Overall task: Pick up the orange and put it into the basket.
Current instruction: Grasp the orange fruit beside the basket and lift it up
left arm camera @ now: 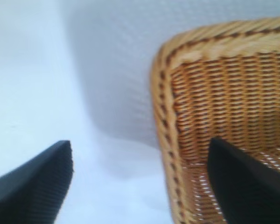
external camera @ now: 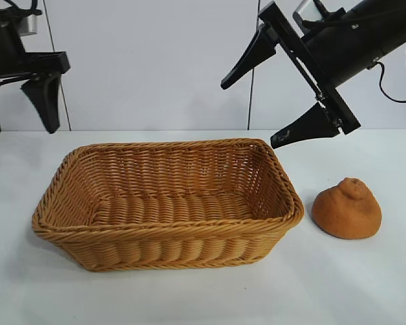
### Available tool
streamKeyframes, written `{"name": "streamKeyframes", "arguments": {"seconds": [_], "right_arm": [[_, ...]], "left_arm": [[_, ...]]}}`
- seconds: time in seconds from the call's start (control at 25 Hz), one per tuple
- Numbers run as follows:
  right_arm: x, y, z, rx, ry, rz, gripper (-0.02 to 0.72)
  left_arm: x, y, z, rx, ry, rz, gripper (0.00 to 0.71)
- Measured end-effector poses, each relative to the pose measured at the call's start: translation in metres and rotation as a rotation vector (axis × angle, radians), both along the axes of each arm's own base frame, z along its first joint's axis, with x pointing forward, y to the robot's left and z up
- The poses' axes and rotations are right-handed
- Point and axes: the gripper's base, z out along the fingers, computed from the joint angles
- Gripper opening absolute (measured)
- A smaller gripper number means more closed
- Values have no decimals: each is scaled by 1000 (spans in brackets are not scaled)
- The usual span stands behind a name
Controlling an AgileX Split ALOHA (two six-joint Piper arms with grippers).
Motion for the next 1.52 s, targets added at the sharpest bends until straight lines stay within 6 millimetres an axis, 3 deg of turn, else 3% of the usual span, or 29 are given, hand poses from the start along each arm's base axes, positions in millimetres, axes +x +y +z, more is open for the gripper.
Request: {"name": "streamKeyframes", "arguments": {"seconds": [0.24,0.4,0.76,0.96,1.2,1.52], "right_arm": [[0,0,0,0,0,0,652],[0,0,0,0,0,0,652],[-1,0,0,3,6,7,652],[-2,0,0,5,12,13,652],[-2,0,0,5,12,13,652],[-2,0,0,5,12,13,652]], "left_arm": [[-2,34,-1,42,52,67,567],[-7,35,5,46,69,45,567],[-30,36,47,42,-26,39,567],[-68,37,70,41,-72,35,567],[-134,39,91,39,-134,30,567],[-225,41,85,37,-197,31,567]]}}
